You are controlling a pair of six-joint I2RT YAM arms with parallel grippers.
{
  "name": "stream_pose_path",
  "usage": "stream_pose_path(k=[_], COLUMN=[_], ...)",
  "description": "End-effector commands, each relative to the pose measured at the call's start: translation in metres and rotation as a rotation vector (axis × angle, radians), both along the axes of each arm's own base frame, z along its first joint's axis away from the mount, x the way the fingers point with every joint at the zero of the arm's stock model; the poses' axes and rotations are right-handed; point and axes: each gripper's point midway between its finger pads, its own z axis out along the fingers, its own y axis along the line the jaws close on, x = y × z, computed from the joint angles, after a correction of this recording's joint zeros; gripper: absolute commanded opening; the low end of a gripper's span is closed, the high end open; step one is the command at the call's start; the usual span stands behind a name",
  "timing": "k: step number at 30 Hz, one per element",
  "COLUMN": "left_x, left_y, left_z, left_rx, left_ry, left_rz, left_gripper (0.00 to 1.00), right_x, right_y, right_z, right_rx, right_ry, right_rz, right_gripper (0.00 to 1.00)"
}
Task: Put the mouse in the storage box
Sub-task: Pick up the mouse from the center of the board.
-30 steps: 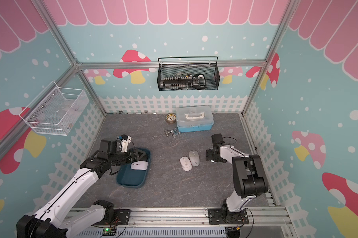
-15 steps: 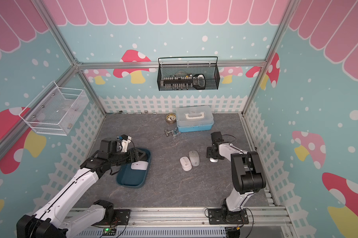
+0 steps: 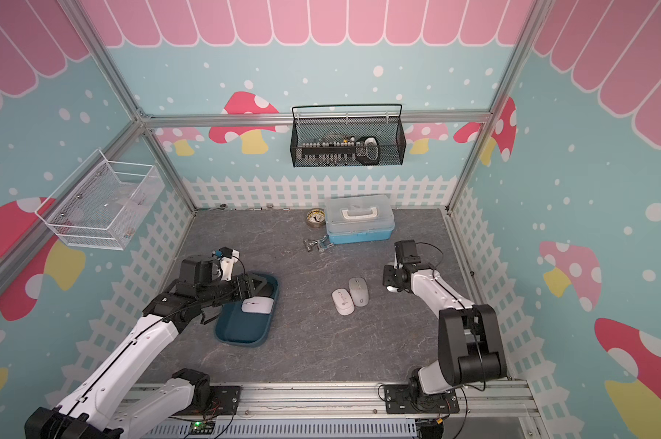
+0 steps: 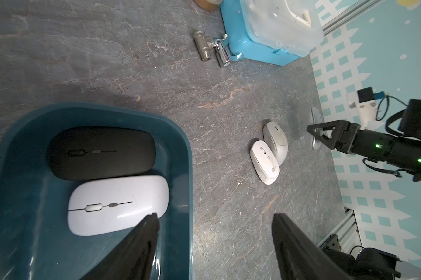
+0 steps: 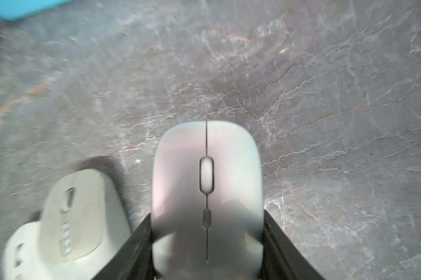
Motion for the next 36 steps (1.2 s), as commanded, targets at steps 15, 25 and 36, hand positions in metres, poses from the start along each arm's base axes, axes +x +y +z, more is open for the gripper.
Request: stream_pose_path(k=[15, 25, 36], left_x=[-0.063, -0.083, -0.106], left_y=[-0.092, -0.128, -0.151], left_z=[0.087, 0.066, 0.022], left_rx=[-0.471, -0.398, -0.320], left_ry=[-0.007, 0.059, 0.171], left_rz=[-0.418, -0.554, -0.609], left_gripper=[0.77, 0.77, 0.73], right_x=[-0.138, -0.183, -0.186], right_y=[0.191, 0.244, 0.259], right_z=[0.125, 0.107, 0.101], right_rx=[0.338, 0.183, 0.081], right_ry=[-0.627, -0.678, -0.692], right_rz=[0.798, 1.066, 1.116], right_gripper=[0.40, 0.42, 0.42])
